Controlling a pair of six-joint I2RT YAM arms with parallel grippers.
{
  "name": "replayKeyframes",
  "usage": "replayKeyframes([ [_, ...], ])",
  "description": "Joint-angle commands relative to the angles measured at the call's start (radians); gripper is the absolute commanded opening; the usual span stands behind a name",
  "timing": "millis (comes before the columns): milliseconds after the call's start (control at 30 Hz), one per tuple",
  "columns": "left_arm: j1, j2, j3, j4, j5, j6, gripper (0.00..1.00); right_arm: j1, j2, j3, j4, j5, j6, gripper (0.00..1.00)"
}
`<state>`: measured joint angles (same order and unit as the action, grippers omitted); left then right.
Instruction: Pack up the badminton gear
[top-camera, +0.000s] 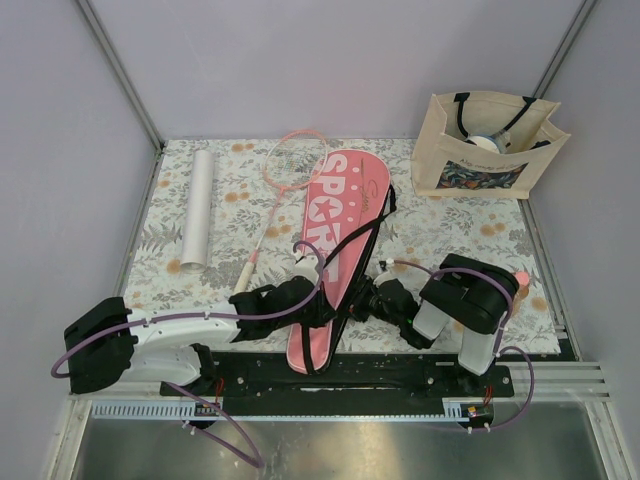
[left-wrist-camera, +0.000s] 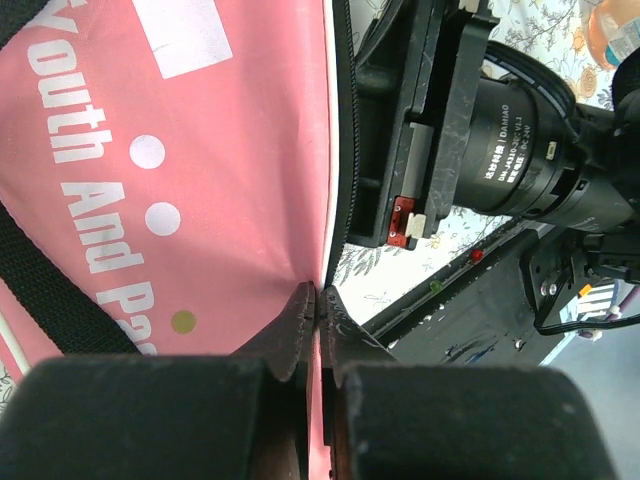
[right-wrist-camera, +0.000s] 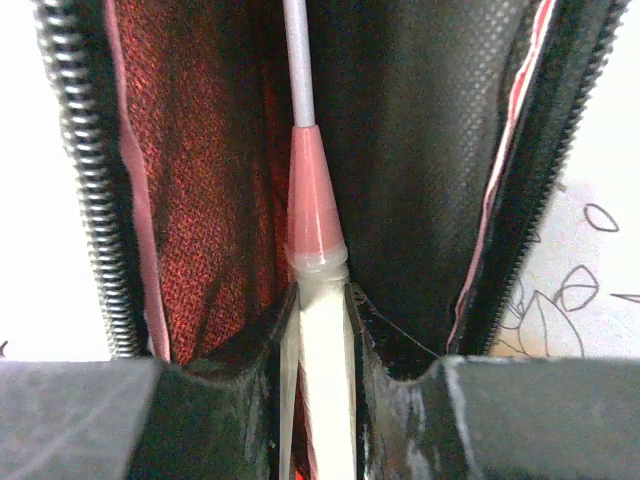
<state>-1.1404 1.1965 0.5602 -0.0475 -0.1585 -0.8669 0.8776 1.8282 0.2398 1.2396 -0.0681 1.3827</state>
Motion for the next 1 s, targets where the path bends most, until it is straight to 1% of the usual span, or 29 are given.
replayKeyframes([
  [0, -0.016, -0.002, 0.009, 0.087, 0.09, -0.029, 0.0, -0.009, 0.016, 0.041, 0.213, 0.116, -0.013, 0.24],
  [300, -0.016, -0.017, -0.017, 0.098, 0.07, -0.035, 0.0, -0.009, 0.039, 0.084, 0.218, 0.1, -0.045, 0.24],
  [400, -0.016, -0.014, -0.017, 0.097, 0.063, -0.034, 0.0, -0.009, 0.06, 0.096, 0.221, 0.079, -0.039, 0.27],
  [467, -0.016, -0.014, -0.008, 0.074, 0.047, -0.029, 0.04, -0.008, 0.06, 0.087, 0.222, 0.086, -0.028, 0.3],
  [500, -0.016, -0.012, -0.003, 0.063, 0.037, -0.024, 0.07, -0.008, 0.056, 0.079, 0.221, 0.091, -0.025, 0.34],
  [600, -0.016, -0.009, 0.024, 0.012, 0.013, -0.009, 0.2, -0.008, 0.017, 0.046, 0.213, 0.109, -0.019, 0.41],
  [667, -0.016, -0.009, 0.04, -0.026, -0.002, 0.0, 0.25, -0.008, -0.029, 0.02, 0.16, 0.122, 0.01, 0.45],
  [733, -0.016, -0.011, 0.061, -0.063, -0.025, 0.009, 0.31, -0.008, -0.081, -0.008, 0.062, 0.122, 0.054, 0.45],
  [833, -0.015, -0.018, 0.087, -0.098, -0.047, 0.029, 0.39, -0.008, -0.171, -0.031, -0.078, 0.114, 0.053, 0.44],
  [933, -0.015, -0.031, 0.099, -0.107, -0.058, 0.046, 0.45, -0.008, -0.306, -0.031, -0.285, 0.128, 0.021, 0.45],
  [967, -0.015, -0.032, 0.104, -0.11, -0.062, 0.048, 0.47, -0.008, -0.355, -0.022, -0.384, 0.136, 0.004, 0.44],
])
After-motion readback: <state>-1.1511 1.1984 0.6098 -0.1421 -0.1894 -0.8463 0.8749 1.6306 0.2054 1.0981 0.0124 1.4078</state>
